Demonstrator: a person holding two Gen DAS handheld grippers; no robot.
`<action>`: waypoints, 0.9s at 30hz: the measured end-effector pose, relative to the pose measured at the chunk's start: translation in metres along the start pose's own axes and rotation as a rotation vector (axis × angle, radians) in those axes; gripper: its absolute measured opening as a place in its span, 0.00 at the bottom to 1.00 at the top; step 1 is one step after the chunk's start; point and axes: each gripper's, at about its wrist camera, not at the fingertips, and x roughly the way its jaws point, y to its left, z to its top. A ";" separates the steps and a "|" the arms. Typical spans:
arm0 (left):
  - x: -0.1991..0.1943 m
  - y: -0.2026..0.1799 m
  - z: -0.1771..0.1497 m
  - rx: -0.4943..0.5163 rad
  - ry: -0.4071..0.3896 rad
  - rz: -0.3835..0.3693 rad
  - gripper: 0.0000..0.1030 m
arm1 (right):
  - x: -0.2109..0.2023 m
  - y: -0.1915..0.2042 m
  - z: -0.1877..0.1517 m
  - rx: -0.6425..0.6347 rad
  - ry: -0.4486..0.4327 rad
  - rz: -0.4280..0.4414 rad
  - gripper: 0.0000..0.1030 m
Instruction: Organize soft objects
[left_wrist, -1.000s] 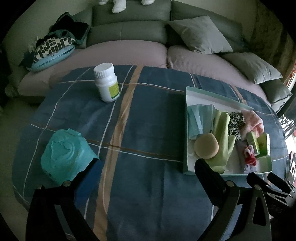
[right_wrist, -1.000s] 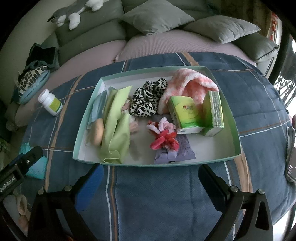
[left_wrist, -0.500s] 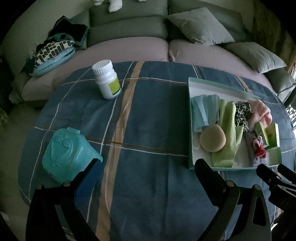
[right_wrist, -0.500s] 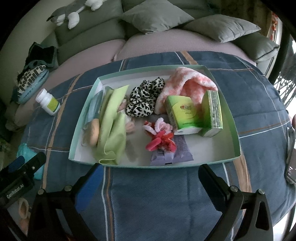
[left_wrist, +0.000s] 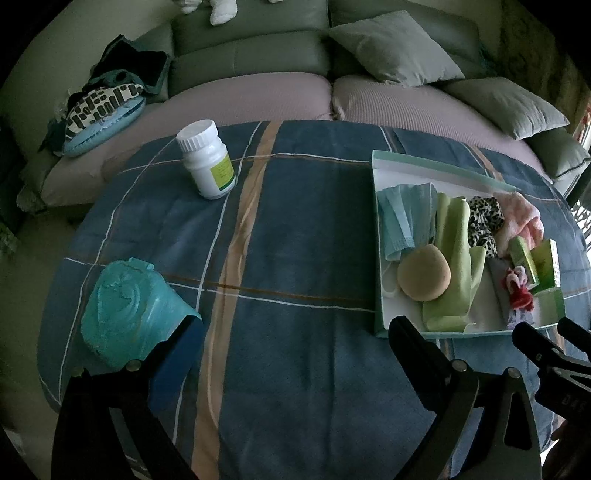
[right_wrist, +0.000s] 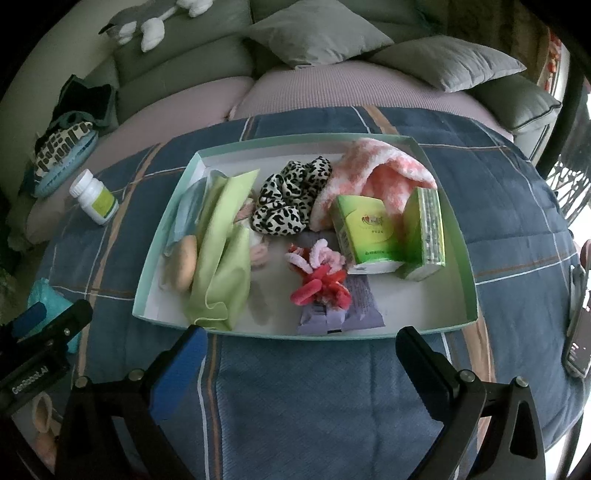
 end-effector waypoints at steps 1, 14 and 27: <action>0.000 0.000 0.000 0.001 0.000 0.000 0.97 | 0.000 0.000 0.000 -0.001 0.000 -0.002 1.00; 0.002 0.001 0.000 -0.009 0.002 -0.003 0.97 | 0.000 -0.002 0.001 -0.003 -0.004 -0.007 1.00; 0.002 0.003 0.000 -0.012 -0.004 0.013 0.97 | 0.000 -0.002 0.001 -0.004 -0.004 -0.008 1.00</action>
